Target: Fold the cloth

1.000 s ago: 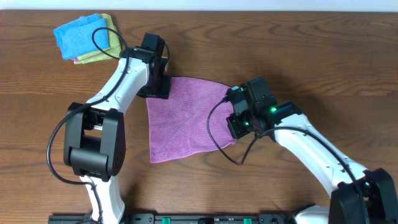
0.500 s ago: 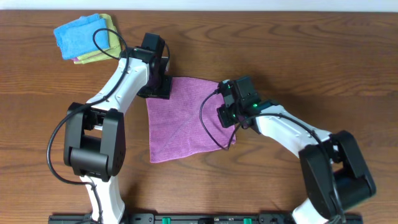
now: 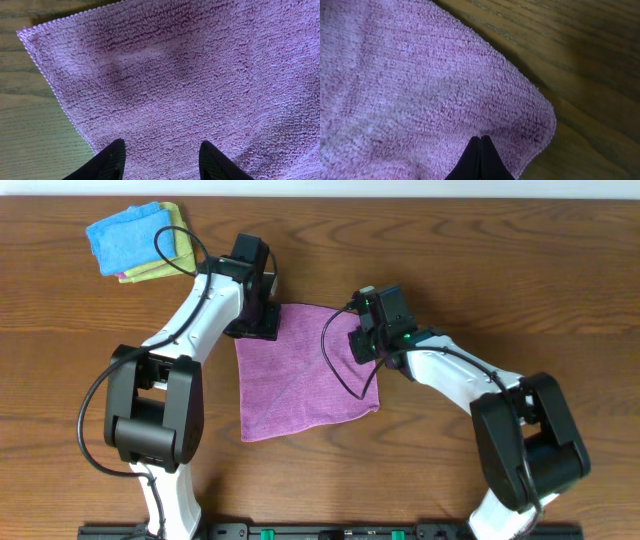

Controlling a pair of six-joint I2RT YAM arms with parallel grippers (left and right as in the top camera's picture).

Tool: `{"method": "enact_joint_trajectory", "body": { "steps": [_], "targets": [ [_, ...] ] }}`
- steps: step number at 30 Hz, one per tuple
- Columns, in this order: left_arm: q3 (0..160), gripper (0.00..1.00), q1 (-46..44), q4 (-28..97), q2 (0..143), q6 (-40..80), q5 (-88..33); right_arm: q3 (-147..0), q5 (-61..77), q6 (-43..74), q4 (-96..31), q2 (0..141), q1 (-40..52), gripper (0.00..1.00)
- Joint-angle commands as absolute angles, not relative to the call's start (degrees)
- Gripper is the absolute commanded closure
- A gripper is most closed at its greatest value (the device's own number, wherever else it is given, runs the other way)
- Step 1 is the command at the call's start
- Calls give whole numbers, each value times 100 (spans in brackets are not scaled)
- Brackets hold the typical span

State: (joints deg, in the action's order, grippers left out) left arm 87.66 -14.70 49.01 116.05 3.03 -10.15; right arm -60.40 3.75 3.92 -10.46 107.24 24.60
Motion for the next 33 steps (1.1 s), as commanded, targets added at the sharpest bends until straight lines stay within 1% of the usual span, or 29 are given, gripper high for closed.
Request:
{"method": "enact_joint_trajectory", "body": {
  "steps": [1,10,15,24,33],
  "targets": [
    [8735,50,-1476,4899,11701,250,-1035,-6143,276,464,-943,10910,2427,99],
    [8735,49,-1476,4904,11701,252,-1035,-6180,-43,464,-875,11262,2403,99],
    [8735,49,-1476,4904,11701,252,-1035,-6182,-582,471,-1127,11284,2176,99],
    [8735,49,-1476,4895,11701,261,-1035,-6182,-578,587,-1695,11284,1695,99],
    [8735,48,-1476,4803,11701,344,-1035,-6182,-318,886,-2366,11284,1780,99]
  ]
}}
